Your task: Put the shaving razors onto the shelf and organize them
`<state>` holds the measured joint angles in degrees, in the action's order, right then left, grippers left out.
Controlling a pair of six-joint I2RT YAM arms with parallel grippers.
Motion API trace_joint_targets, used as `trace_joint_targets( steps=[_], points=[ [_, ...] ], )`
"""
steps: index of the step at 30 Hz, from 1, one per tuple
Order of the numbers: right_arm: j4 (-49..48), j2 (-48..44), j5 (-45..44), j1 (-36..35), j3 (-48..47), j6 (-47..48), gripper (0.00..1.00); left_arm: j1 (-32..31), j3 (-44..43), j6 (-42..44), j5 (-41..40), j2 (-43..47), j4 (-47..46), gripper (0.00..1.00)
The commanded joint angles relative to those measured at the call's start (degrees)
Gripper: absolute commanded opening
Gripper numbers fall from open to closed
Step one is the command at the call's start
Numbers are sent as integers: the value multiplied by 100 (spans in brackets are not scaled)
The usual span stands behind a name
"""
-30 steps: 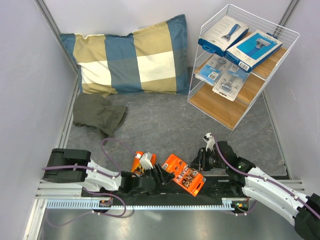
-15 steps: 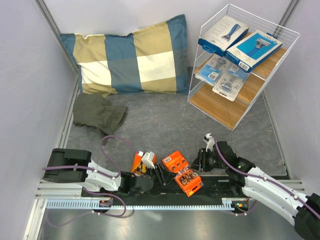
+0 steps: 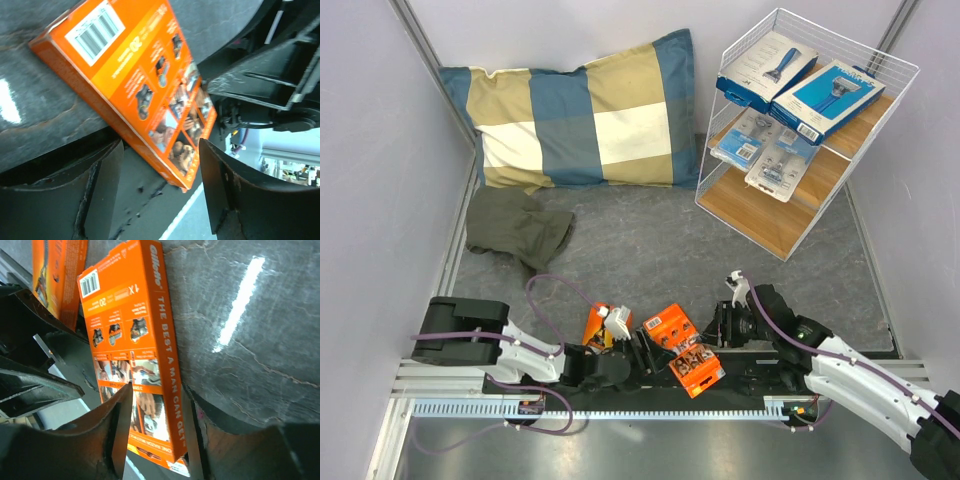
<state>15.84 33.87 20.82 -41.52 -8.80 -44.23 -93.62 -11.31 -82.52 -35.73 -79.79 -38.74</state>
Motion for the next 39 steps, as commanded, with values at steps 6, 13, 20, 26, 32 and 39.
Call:
trace_joint_targets(
  steps=[6,13,20,26,32,39],
  points=[
    [614,-241,-544,-32,-351,99,64,-51,-178,-712,31,-502,148,72],
    [376,-100,-412,-32,-175,63,61,-59,-135,-730,-75,-819,-203,70],
    [-430,-135,97,-32,360,-428,50,-51,41,-801,-31,-1389,-1082,67],
    [-626,-301,265,-260,598,-719,47,-42,252,-757,-13,-1803,-2180,66],
    [-897,-355,449,-401,651,-894,46,-42,235,-72,48,-2032,-3165,63],
    [-723,-354,221,-436,432,-790,47,-42,296,411,162,-1900,-3666,27]
  ],
)
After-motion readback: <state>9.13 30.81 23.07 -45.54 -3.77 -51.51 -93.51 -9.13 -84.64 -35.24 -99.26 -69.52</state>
